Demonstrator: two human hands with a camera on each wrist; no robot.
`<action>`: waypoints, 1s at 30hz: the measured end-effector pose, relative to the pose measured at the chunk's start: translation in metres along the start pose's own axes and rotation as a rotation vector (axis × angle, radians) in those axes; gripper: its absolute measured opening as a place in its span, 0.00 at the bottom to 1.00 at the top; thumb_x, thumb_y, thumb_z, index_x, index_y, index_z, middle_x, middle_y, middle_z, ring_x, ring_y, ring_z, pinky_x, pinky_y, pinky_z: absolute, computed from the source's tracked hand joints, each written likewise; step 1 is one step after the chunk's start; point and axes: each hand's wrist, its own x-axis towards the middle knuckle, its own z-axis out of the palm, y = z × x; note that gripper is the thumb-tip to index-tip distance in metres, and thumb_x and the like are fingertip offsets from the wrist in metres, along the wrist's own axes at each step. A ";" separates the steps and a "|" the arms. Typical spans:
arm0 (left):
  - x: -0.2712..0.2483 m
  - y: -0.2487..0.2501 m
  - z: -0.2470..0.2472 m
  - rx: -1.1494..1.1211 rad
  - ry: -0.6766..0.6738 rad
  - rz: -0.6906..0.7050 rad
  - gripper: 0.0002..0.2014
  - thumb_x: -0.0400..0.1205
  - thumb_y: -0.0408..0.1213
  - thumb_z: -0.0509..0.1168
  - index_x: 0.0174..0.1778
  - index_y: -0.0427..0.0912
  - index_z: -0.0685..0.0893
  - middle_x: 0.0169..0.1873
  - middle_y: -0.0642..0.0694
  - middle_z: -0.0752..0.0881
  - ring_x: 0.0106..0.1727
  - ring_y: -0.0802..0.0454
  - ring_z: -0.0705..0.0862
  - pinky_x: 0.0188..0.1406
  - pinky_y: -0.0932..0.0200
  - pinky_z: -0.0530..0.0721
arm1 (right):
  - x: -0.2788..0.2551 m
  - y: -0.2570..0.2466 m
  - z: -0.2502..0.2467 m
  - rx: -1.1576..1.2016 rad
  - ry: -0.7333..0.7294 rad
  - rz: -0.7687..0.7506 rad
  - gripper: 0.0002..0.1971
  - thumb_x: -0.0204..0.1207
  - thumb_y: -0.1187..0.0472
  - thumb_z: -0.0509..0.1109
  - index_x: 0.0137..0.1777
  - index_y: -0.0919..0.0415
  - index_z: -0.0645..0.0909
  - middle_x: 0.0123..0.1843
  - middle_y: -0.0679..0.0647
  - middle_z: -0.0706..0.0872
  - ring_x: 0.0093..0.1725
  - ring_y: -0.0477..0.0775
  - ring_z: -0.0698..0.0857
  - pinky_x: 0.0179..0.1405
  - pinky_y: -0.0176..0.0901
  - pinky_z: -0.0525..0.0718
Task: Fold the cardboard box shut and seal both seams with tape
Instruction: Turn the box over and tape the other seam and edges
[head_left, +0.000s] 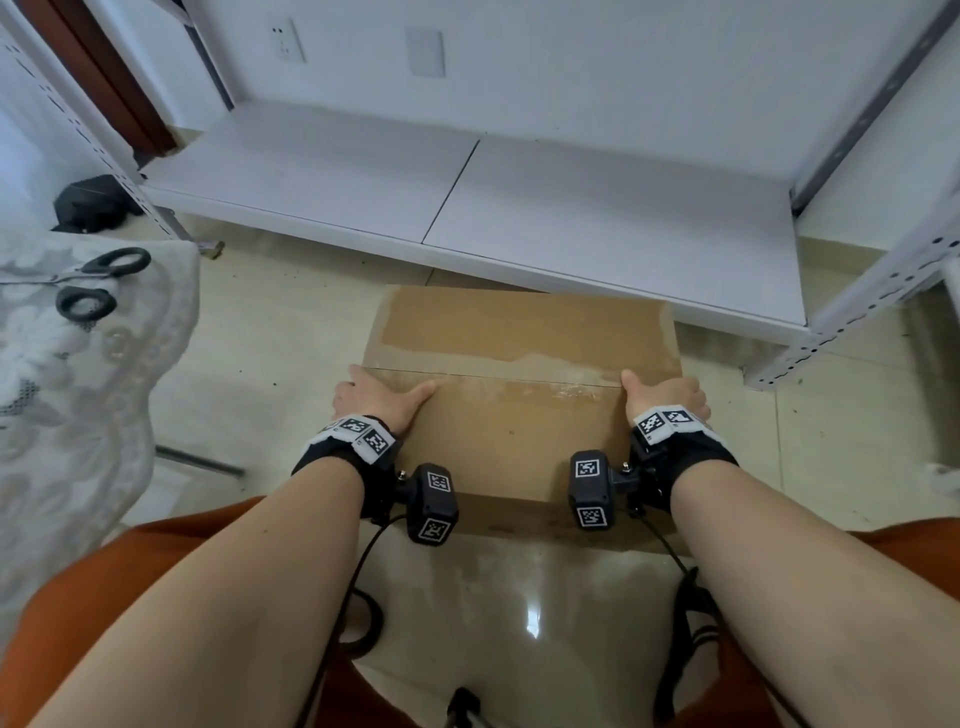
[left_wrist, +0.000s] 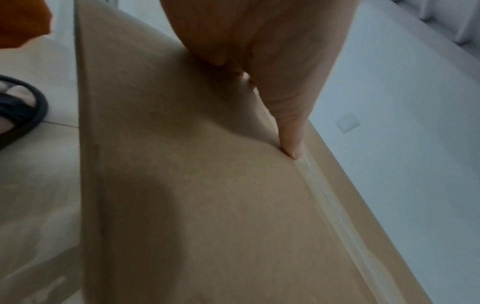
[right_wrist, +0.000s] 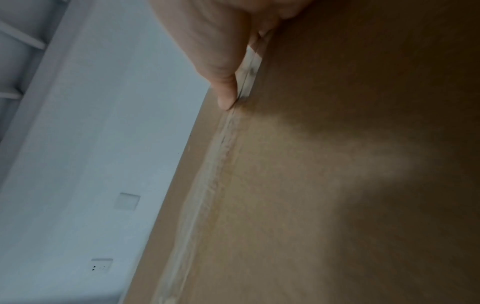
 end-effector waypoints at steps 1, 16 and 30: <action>0.003 -0.005 -0.003 -0.057 -0.026 -0.016 0.50 0.66 0.69 0.71 0.73 0.33 0.69 0.68 0.33 0.77 0.66 0.35 0.78 0.62 0.44 0.80 | -0.001 -0.001 0.000 0.016 0.015 0.010 0.38 0.74 0.41 0.69 0.74 0.69 0.64 0.74 0.65 0.72 0.73 0.66 0.70 0.73 0.58 0.67; -0.023 -0.027 -0.036 -0.212 -0.244 -0.120 0.43 0.77 0.68 0.58 0.72 0.31 0.74 0.70 0.32 0.77 0.69 0.35 0.77 0.70 0.47 0.74 | -0.022 0.007 -0.053 0.117 -0.215 -0.025 0.15 0.84 0.51 0.56 0.54 0.64 0.74 0.63 0.66 0.81 0.47 0.56 0.73 0.40 0.41 0.70; -0.035 0.029 -0.094 -0.544 0.438 -0.166 0.24 0.80 0.48 0.58 0.67 0.34 0.76 0.66 0.35 0.79 0.69 0.36 0.74 0.67 0.45 0.70 | -0.050 -0.055 -0.129 -0.488 -0.099 -0.642 0.12 0.82 0.62 0.57 0.63 0.64 0.74 0.47 0.61 0.79 0.43 0.63 0.79 0.45 0.45 0.74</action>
